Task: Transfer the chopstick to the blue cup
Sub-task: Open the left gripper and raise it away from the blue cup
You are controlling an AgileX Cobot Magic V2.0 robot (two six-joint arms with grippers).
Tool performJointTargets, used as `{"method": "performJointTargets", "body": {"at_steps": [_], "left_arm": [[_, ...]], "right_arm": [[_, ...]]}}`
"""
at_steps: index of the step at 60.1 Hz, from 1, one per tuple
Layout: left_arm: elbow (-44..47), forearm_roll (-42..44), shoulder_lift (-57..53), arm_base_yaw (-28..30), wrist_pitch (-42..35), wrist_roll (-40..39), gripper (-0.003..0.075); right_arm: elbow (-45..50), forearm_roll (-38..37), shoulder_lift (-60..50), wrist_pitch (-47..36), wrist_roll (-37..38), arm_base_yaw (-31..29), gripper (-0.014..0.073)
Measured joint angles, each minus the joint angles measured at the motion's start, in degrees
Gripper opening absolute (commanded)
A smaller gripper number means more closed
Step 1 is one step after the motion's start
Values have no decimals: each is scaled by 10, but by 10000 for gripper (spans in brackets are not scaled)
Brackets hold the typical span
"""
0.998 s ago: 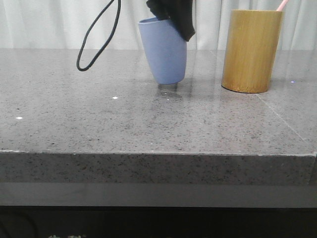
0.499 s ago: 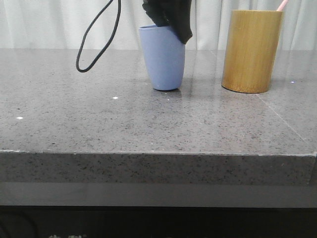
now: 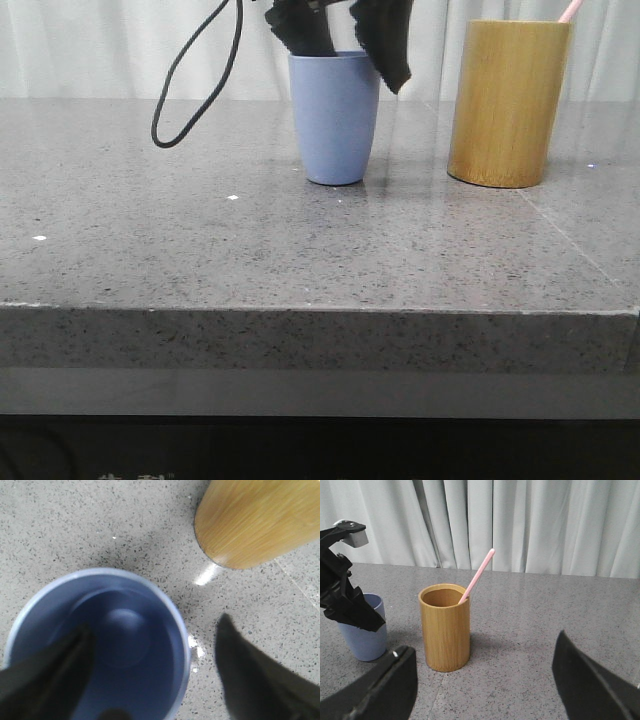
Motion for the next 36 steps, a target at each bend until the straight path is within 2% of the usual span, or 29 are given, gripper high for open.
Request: {"method": "performJointTargets", "body": {"at_steps": [36], "left_arm": [[-73,0,-7,0,1,0,556]], "right_arm": [[0,0,0,0,0,0,571]]}}
